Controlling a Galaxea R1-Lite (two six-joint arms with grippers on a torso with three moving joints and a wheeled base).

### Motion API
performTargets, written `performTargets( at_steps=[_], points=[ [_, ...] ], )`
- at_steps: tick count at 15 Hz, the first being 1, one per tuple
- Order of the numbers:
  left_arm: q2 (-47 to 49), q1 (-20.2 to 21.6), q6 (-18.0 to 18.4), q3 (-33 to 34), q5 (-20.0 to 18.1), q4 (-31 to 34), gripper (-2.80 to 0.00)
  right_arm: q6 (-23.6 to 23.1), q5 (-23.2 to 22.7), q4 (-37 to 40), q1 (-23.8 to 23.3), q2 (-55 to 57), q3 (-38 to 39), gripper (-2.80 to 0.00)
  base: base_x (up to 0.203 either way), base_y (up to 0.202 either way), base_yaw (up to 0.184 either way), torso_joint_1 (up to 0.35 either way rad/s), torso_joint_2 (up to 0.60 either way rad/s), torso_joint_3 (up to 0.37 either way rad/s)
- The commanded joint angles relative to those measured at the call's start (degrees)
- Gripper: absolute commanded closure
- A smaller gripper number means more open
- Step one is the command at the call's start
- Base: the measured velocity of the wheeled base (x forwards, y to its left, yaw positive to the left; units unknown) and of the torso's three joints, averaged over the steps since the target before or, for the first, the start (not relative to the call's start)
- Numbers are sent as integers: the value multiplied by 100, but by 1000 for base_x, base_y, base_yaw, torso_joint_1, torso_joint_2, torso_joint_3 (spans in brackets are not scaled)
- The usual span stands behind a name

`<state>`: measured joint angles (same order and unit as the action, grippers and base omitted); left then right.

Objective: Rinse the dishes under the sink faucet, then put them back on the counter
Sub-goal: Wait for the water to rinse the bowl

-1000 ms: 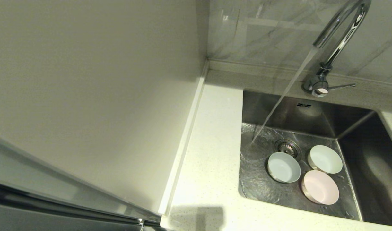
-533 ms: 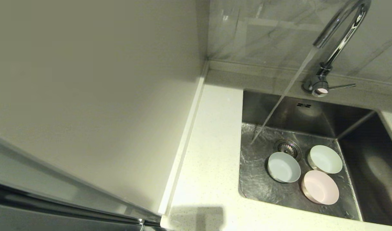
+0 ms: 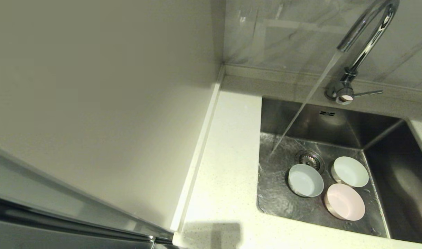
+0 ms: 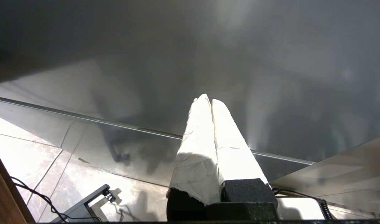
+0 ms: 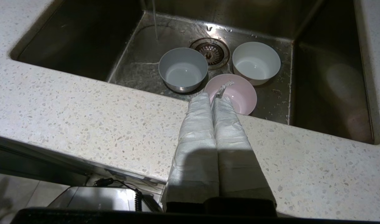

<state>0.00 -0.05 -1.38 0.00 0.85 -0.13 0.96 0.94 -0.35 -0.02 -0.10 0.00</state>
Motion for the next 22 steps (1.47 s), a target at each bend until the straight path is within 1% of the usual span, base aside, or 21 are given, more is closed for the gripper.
performTargets(
  at_steps=[1,22],
  points=[
    [-21,5,-2,0,3,-4,0,0,2,-2,-4,10,0,0,0,0,0,0,0,0],
    [-18,5,-3,0,3,-4,0,9,2,0,2,10,0,0,0,0,0,0,0,0]
  ],
)
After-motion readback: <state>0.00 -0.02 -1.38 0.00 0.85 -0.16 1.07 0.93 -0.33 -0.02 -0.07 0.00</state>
